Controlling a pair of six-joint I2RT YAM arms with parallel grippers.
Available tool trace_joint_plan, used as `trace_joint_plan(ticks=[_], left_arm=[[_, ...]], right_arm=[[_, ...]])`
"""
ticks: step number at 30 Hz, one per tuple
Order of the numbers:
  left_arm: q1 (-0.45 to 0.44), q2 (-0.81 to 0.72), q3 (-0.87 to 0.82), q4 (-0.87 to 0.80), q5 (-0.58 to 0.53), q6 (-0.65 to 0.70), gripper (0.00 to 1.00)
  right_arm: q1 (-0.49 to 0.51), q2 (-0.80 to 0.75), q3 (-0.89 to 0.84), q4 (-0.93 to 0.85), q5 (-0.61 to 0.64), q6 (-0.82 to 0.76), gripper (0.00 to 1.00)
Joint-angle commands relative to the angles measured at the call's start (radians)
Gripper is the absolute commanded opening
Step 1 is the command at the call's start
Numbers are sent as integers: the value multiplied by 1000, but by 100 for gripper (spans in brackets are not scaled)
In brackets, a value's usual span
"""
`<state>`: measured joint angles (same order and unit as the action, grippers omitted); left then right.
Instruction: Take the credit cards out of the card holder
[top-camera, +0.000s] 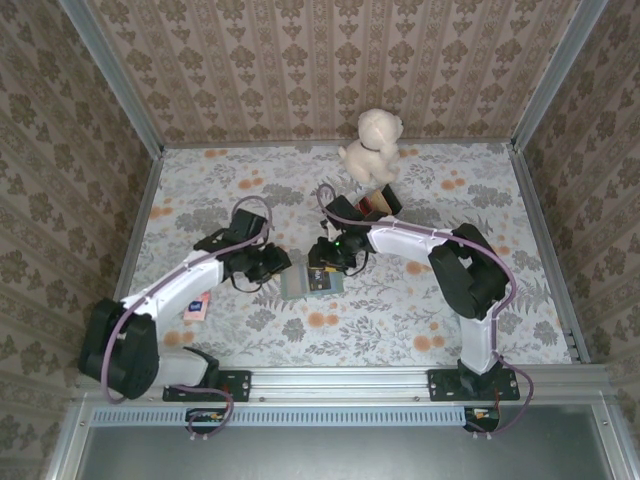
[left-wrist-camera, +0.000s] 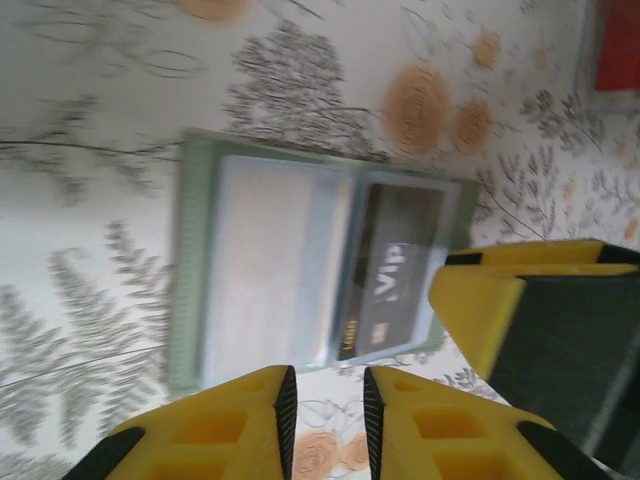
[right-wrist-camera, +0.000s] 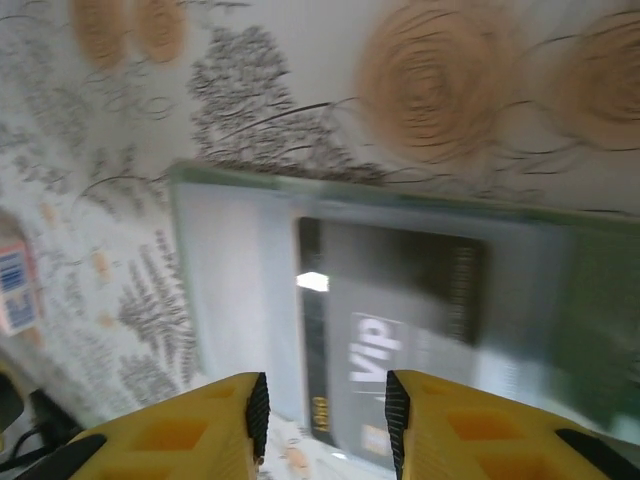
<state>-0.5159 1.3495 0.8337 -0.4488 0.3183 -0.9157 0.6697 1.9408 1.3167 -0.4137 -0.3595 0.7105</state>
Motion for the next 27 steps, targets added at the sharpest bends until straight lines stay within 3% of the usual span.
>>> trace_joint_plan(ticks=[1, 11, 27], left_arm=[[-22, 62, 31, 61, 64, 21, 26], [-32, 168, -4, 190, 121, -11, 24], [-15, 298, 33, 188, 153, 51, 24]], right_arm=[[-1, -34, -19, -92, 119, -32, 39], [-1, 8, 8, -96, 87, -38, 36], [-2, 78, 93, -118, 52, -72, 34]])
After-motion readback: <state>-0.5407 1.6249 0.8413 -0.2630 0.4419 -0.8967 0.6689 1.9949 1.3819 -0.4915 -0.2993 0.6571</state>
